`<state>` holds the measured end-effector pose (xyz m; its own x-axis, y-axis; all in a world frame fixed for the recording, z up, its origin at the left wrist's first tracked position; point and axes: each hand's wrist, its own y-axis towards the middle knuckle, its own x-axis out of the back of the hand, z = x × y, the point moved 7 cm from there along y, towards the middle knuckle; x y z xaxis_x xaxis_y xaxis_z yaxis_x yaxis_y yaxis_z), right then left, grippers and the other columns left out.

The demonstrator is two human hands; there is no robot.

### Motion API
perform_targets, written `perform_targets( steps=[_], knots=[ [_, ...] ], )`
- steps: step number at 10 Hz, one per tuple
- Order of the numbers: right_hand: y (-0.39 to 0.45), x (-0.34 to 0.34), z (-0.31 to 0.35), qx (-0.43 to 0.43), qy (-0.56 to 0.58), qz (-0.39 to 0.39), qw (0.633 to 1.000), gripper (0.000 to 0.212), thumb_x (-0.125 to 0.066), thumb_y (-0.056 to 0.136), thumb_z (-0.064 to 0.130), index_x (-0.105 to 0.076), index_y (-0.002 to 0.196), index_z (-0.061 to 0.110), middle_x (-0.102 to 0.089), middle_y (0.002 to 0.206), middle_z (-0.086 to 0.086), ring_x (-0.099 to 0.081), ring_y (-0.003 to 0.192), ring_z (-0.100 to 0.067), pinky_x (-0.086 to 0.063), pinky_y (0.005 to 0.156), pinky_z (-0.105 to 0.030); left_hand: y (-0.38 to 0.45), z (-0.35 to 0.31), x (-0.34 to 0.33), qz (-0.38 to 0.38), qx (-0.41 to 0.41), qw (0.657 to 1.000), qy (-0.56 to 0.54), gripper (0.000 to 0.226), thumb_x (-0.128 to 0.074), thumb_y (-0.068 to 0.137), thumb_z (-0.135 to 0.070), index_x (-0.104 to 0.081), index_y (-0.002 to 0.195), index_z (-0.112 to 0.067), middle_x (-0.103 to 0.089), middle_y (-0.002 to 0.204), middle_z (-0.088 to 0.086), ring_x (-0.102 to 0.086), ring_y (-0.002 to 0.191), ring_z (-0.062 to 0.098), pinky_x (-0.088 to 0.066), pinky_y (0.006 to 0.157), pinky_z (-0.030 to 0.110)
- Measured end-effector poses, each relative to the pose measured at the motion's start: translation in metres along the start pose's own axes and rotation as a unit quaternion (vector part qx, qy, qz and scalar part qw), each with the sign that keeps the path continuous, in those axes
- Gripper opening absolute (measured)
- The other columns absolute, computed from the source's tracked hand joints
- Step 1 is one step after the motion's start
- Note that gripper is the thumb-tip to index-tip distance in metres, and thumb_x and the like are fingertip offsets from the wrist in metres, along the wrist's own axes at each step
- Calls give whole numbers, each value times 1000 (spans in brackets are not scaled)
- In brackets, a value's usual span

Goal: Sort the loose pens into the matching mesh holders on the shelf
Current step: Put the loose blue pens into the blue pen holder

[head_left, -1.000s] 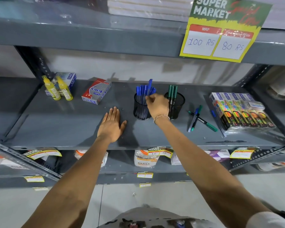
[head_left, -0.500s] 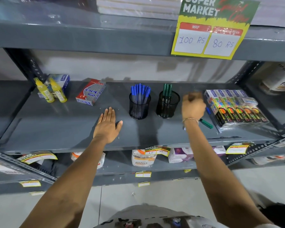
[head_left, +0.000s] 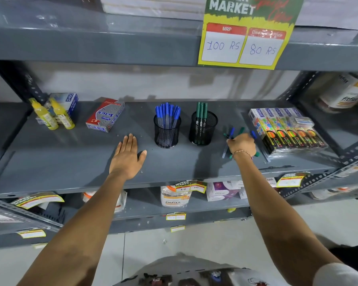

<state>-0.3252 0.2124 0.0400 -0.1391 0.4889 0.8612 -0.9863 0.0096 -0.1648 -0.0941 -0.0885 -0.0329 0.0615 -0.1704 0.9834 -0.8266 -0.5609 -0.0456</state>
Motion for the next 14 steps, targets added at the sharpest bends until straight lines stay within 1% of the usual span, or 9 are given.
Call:
perform_targets(
  steps=[2,4,5,6,7,8,9,11,14],
  knots=[
    [-1,-6,10,-3,-17,14,1000,35,-64,85,33,-64,102,2,-66,107,-19,-64,99,-37,-52,74,-38,0,0,0,-5,0,1000,-4,72,-19,97,-50,-2,150,-5,1,161,10,3,149,21,2,121,35],
    [1,6,13,-36,128,-30,991,33,-63,84,28,-67,99,-1,-68,107,-22,-64,101,-37,-50,77,-35,0,0,0,-2,-3,1000,1,72,-18,97,-51,-1,150,-6,2,161,10,4,149,21,2,121,35],
    [-4,36,32,12,255,-110,960,28,-59,89,24,-71,101,2,-71,102,-19,-66,94,-30,-42,72,-23,0,0,0,-1,-3,1000,4,72,-17,97,-50,-1,150,-5,2,161,10,4,149,21,2,121,36],
    [-18,63,66,101,357,-164,914,25,-59,91,21,-72,102,3,-71,89,-11,-57,66,-7,-37,57,-6,0,0,1,2,-2,1000,3,72,-17,97,-50,-1,150,-5,1,161,10,4,149,21,3,121,35],
    [-36,54,104,157,443,-134,873,17,-62,89,13,-73,101,6,-66,80,1,-51,59,6,-40,54,1,0,0,1,3,-4,1000,6,71,-18,97,-49,-1,150,-5,2,161,10,4,149,21,3,121,35],
    [-59,11,132,167,496,-40,851,13,-65,87,9,-74,97,8,-70,86,3,-62,72,-2,-48,69,-9,1,1,1,2,-2,1000,0,72,-19,97,-49,-1,150,-5,0,161,10,3,149,21,1,121,36],
    [-80,-28,144,164,484,13,859,19,-67,86,21,-74,99,9,-71,87,3,-63,73,-5,-48,66,-4,1,1,1,1,-4,1000,-7,73,-19,97,-51,-1,150,-5,0,162,9,3,149,21,0,122,36],
    [-89,-69,133,142,349,40,925,23,-65,87,33,-74,100,16,-75,88,-7,-67,72,-25,-57,71,-32,1,1,1,2,-7,1000,-2,73,-19,97,-51,-1,150,-5,0,161,11,3,149,22,0,122,36],
    [-94,-56,131,169,374,17,912,17,-63,88,15,-72,102,8,-71,88,-1,-58,67,-2,-42,60,1,0,1,2,9,-6,1000,2,73,-18,97,-51,1,150,-5,2,161,10,5,149,21,1,122,37]
  ],
)
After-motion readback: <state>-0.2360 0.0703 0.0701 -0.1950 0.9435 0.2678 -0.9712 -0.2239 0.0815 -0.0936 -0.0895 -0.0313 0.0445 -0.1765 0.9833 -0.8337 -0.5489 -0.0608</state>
